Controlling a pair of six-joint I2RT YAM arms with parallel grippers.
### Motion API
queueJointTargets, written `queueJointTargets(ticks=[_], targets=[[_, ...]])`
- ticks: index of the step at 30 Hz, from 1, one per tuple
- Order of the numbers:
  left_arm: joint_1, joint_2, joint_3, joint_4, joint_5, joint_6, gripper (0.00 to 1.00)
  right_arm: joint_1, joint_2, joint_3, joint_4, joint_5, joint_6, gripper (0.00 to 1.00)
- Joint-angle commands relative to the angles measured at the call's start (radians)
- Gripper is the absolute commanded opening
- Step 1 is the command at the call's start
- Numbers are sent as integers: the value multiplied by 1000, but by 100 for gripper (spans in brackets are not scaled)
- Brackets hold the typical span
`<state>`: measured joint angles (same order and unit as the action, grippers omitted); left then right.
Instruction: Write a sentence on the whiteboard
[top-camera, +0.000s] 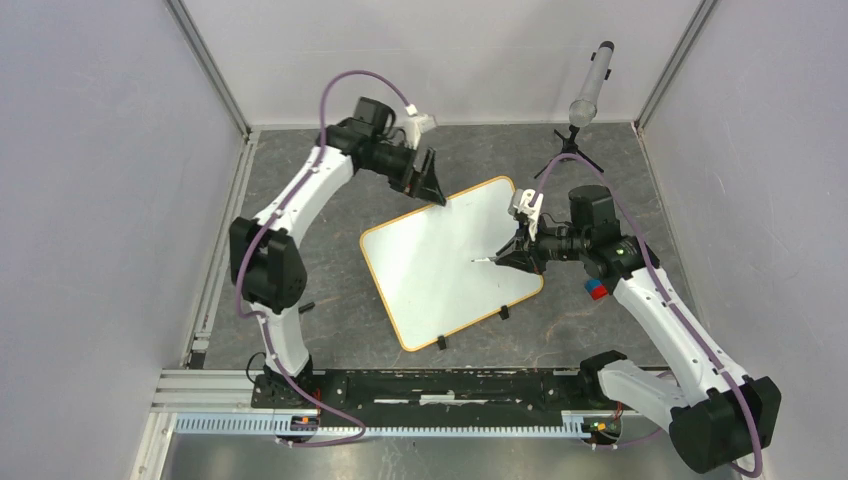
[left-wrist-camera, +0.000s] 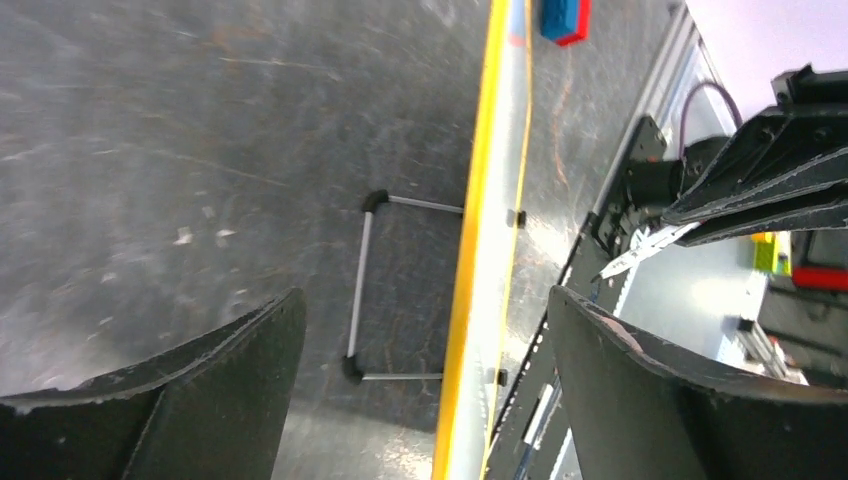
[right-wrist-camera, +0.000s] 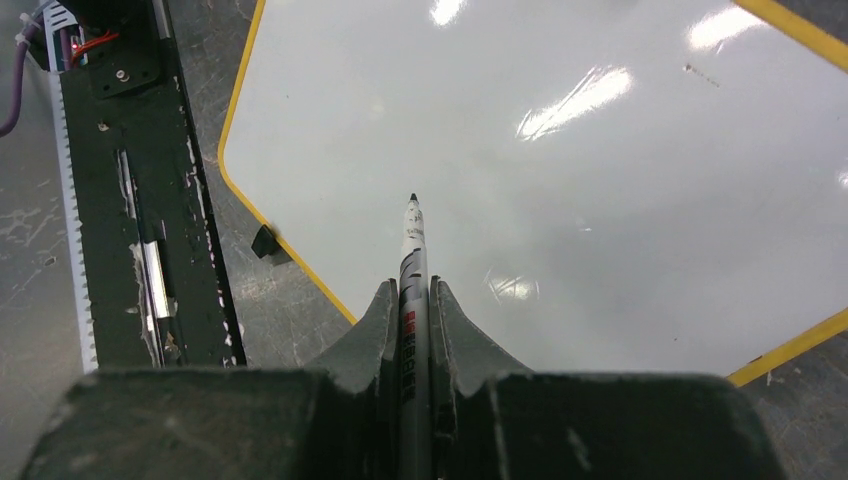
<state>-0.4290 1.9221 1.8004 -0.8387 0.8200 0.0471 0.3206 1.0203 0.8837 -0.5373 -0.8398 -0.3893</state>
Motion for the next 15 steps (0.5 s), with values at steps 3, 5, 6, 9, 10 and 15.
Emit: queueJointTargets(ticks=[3,5,6,9,10,15], targets=[[161,-208,-35,1,-17,-1,100,52,24,92,50,37,-3,0],[199,-264,-82,-9,-24,10,100,77,39,109,61,61,-3,0],[215,-298,-109,-22,-35,20,100,88,46,118,65,73,-3,0],[248,-379,-178,-71,-89,60,100,130,73,148,84,119,5,0],[262,-410,-207,-84,-96,75,100,144,83,155,94,136,11,0],[309,-558,-350,-53,-211,43,100,201,147,201,152,216,59,0]])
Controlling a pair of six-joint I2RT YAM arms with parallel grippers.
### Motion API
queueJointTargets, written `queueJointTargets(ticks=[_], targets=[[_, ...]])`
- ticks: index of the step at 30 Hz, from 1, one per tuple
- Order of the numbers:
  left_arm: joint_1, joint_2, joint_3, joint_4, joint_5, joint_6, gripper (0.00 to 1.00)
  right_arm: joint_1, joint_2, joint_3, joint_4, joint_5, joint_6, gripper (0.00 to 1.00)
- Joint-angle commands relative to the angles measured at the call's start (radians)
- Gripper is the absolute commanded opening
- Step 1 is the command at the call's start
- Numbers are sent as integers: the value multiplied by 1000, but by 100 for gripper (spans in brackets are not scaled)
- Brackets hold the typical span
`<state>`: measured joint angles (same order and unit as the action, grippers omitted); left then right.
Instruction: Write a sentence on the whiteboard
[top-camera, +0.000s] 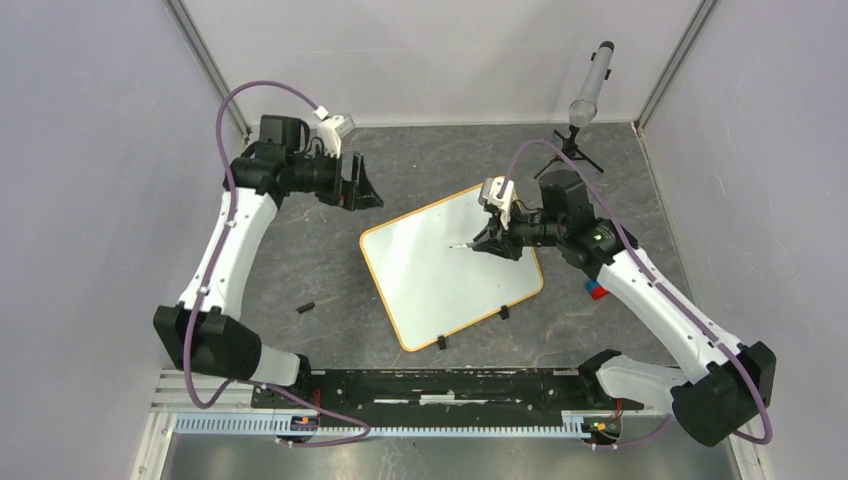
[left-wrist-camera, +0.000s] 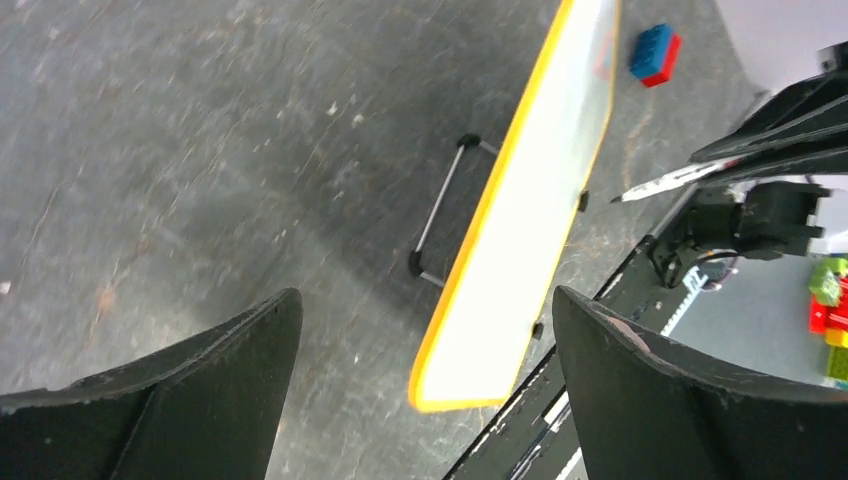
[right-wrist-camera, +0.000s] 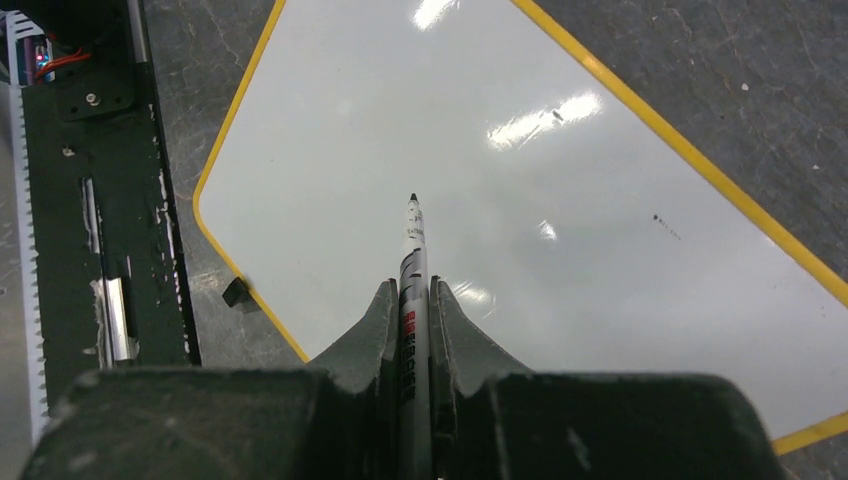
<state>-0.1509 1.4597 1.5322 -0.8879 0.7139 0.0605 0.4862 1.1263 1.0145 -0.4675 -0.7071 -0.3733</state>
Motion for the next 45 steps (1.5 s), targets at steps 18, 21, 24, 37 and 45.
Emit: queueJointTargets(ticks=[18,21,24,37,45], targets=[[37,-184,-168,-16,-104,5,100,103,252,258,-29,121,-10,0],[39,-147,-106,-68,-75,18,100,104,251,259,-15,121,-9,0],[38,-167,-120,-29,5,6,100,105,242,248,11,118,-5,0],[37,-126,-234,109,131,-19,90,186,201,157,161,223,-41,0],[37,-9,-157,74,180,6,80,217,191,107,251,216,-3,0]])
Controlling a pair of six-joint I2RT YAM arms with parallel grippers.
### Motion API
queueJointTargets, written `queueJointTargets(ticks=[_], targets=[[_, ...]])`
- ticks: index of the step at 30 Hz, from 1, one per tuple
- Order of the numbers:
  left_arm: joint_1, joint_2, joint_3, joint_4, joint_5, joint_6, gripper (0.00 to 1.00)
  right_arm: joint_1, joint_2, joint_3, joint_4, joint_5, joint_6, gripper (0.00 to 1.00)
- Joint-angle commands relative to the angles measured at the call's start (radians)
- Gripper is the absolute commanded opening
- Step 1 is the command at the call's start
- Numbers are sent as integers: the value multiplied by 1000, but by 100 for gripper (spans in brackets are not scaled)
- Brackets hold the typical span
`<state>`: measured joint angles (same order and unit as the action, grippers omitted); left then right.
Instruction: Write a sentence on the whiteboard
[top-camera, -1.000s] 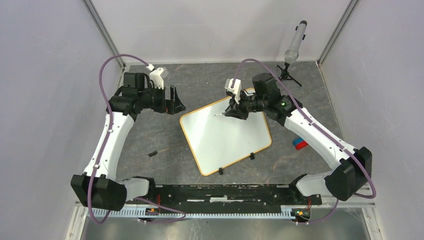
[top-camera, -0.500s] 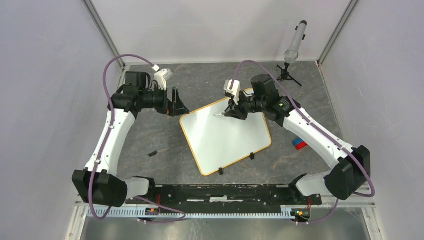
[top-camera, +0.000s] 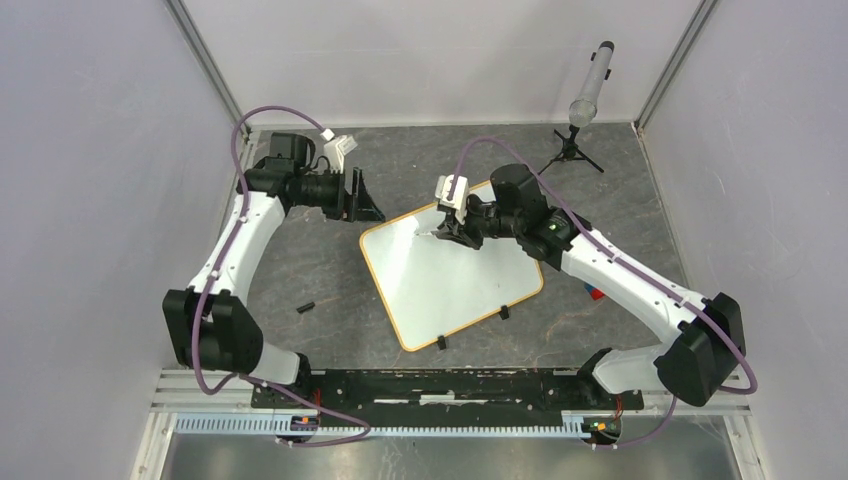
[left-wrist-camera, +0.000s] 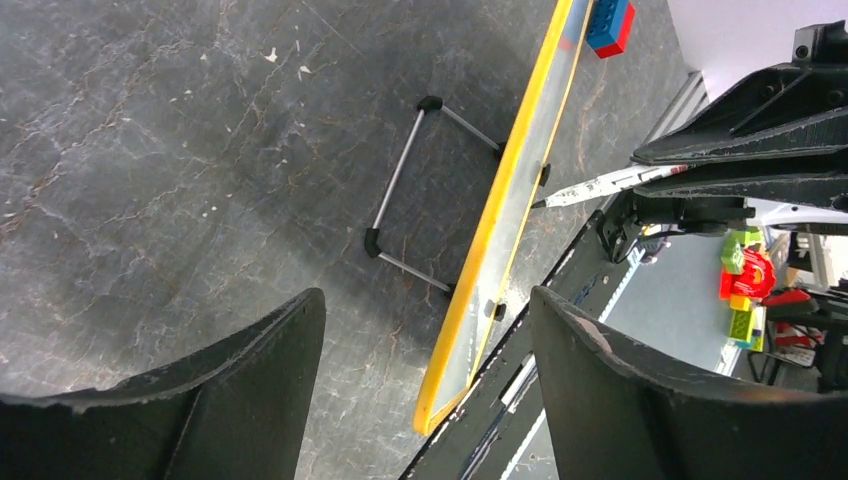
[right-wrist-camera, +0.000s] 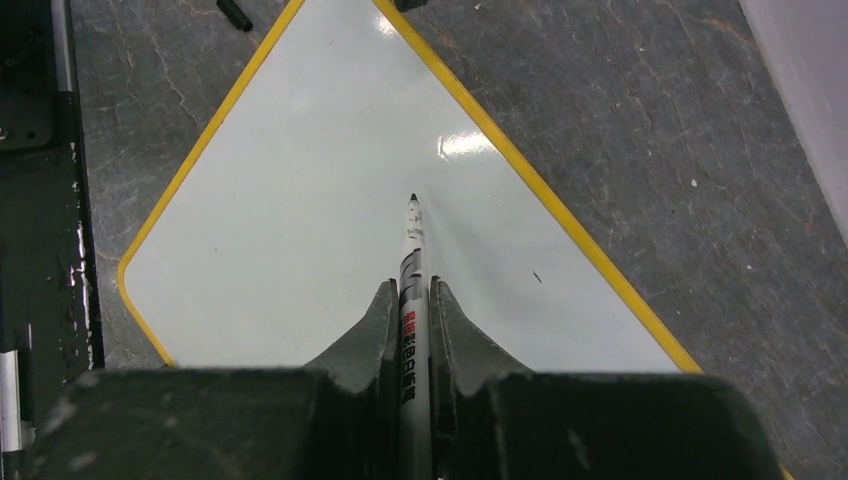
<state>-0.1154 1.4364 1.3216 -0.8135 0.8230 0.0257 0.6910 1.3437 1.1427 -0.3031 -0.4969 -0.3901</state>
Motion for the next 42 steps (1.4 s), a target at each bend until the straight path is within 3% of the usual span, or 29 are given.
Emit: queueJointTargets(ticks=[1,6,10,16,22,32,36,42], targets=[[1,18,57,0,76,42,79,15,-26,-25,92,5,16,0],[2,53,67,11,124,44,74,22,-21,-28,96,-2,20,0],[1,75,69,28,179,24,61,25,-23,-26,98,-2,29,0],[-21,87,54,28,240,26,57,27,-30,0,64,-59,31,0],[-66,144,86,-24,245,65,46,27,-43,18,36,-117,49,0],[-141,253,183,-71,252,112,11,27,-72,11,16,-126,52,0],[-175,304,227,-100,243,123,6,27,-71,-2,40,-119,66,0],[-203,392,322,-278,229,291,2,27,-54,4,62,-124,82,0]])
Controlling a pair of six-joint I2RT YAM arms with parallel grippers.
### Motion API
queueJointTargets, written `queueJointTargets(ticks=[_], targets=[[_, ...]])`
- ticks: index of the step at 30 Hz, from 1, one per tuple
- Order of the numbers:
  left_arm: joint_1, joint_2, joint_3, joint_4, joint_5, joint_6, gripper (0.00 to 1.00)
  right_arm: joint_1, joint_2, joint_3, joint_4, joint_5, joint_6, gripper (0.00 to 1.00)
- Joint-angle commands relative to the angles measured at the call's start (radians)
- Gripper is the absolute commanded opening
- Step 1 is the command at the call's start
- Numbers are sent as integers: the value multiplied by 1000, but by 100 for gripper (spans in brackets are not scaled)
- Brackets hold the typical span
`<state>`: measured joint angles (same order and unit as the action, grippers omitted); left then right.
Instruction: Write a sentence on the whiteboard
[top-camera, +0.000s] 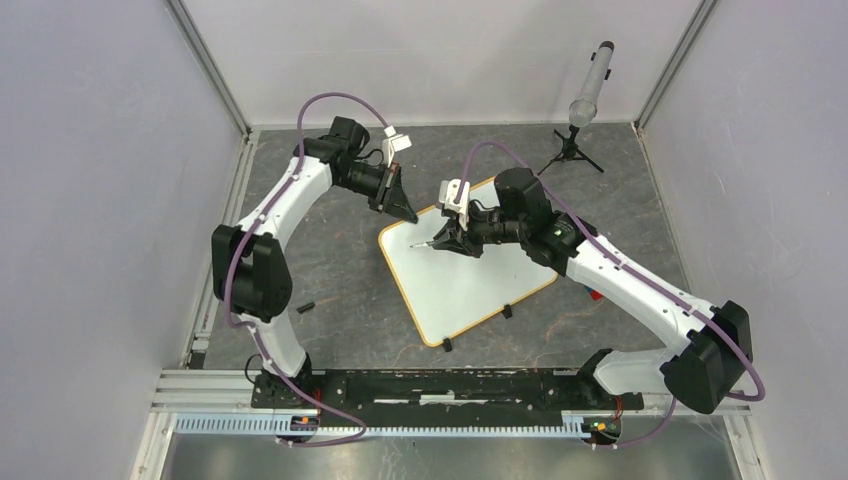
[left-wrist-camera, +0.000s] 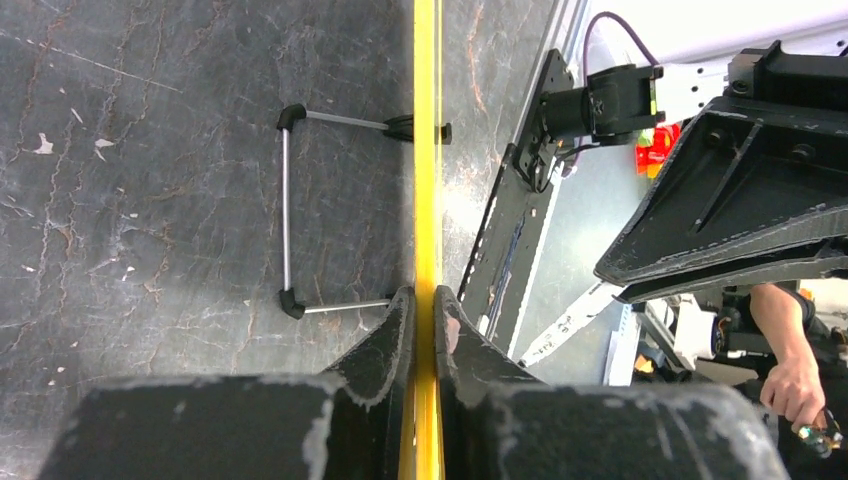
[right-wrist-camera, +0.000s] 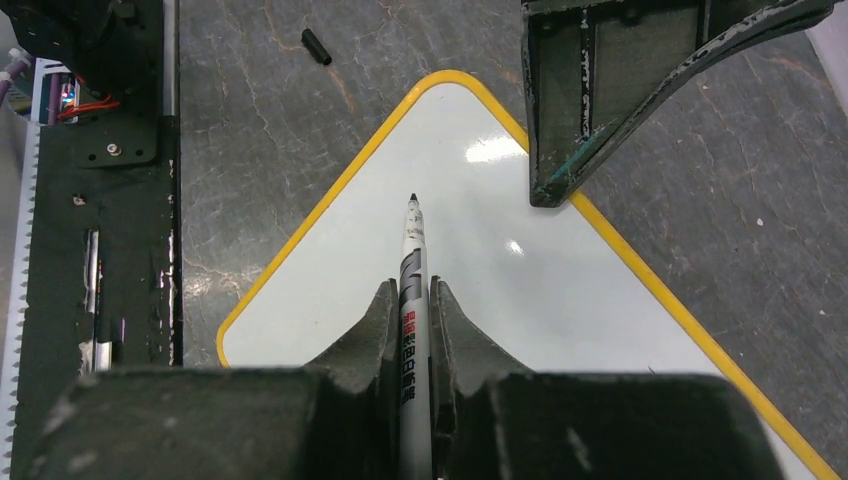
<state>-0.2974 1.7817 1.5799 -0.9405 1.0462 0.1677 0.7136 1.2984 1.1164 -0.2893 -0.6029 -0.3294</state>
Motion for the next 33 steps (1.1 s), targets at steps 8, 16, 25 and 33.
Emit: queueJointTargets(ticks=[8,16,25,33], targets=[[29,44,172,-328,33,277,2,4,-24,21,42,-20,18,0],[30,72,254,-533,-28,428,2,4,-29,21,37,-44,18,0],[62,109,307,-621,-55,507,7,4,-40,25,10,-54,2,0],[65,31,274,-262,-111,224,68,4,-46,57,-24,-76,-18,0]])
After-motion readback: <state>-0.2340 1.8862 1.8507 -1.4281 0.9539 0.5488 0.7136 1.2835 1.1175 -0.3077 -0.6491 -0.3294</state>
